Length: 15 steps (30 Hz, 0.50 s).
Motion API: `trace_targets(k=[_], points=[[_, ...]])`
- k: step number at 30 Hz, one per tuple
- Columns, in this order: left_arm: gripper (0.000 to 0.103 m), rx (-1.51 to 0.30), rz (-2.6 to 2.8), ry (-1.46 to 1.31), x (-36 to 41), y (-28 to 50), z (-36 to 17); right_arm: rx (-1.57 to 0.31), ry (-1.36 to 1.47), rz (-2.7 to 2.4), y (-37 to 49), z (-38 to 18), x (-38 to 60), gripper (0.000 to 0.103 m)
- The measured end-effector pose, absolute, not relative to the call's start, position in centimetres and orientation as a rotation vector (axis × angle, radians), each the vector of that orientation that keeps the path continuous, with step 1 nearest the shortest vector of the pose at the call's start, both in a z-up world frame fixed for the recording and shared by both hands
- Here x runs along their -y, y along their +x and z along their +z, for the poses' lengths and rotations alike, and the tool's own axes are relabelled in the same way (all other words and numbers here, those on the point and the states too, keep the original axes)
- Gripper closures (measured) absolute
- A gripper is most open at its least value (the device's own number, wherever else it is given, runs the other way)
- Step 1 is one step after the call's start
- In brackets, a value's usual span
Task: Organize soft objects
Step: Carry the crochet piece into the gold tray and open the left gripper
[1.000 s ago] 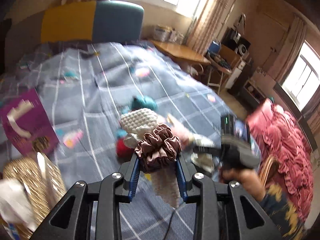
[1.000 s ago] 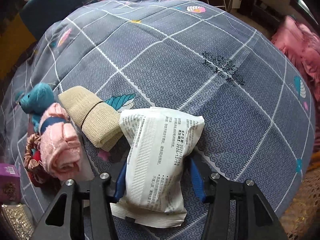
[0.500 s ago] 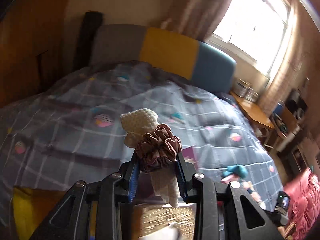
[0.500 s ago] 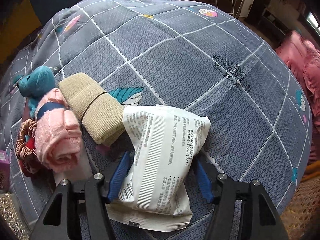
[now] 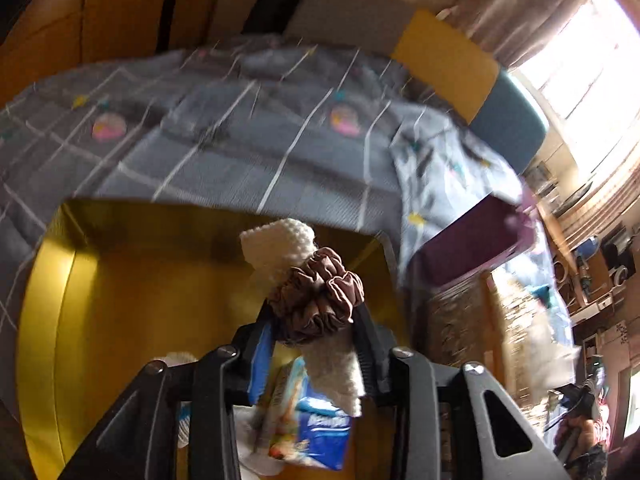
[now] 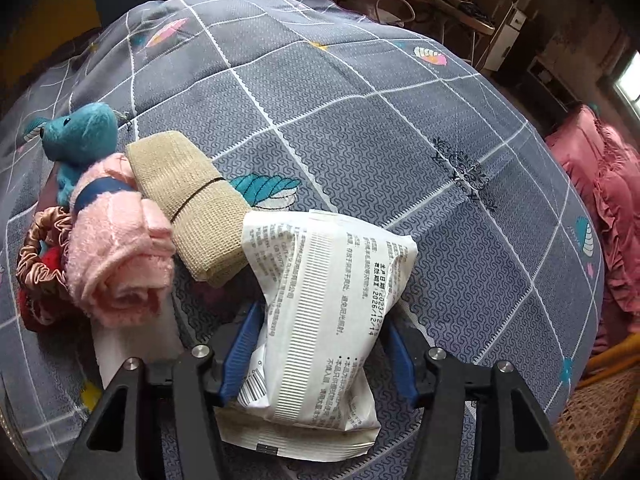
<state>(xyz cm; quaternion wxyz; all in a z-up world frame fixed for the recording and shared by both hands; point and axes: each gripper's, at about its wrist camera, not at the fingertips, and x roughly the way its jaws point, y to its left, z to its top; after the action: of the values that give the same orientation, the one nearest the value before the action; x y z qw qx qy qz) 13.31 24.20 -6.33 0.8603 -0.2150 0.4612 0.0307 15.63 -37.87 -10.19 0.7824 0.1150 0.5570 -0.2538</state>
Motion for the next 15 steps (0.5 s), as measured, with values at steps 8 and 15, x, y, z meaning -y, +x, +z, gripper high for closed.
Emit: trace_targets(k=[8,15], points=[[0.054,-0.98,0.14,-0.389,-23.1,11.1,-7.3,-1.197,0.243,-0.547,15.4,-10.2,37.6,0.043],[0.053,-0.936,0.212,-0.34,-22.3,8.0,-5.6,-1.194,0.252,-0.534,15.3,-9.8,38.3,0.047]])
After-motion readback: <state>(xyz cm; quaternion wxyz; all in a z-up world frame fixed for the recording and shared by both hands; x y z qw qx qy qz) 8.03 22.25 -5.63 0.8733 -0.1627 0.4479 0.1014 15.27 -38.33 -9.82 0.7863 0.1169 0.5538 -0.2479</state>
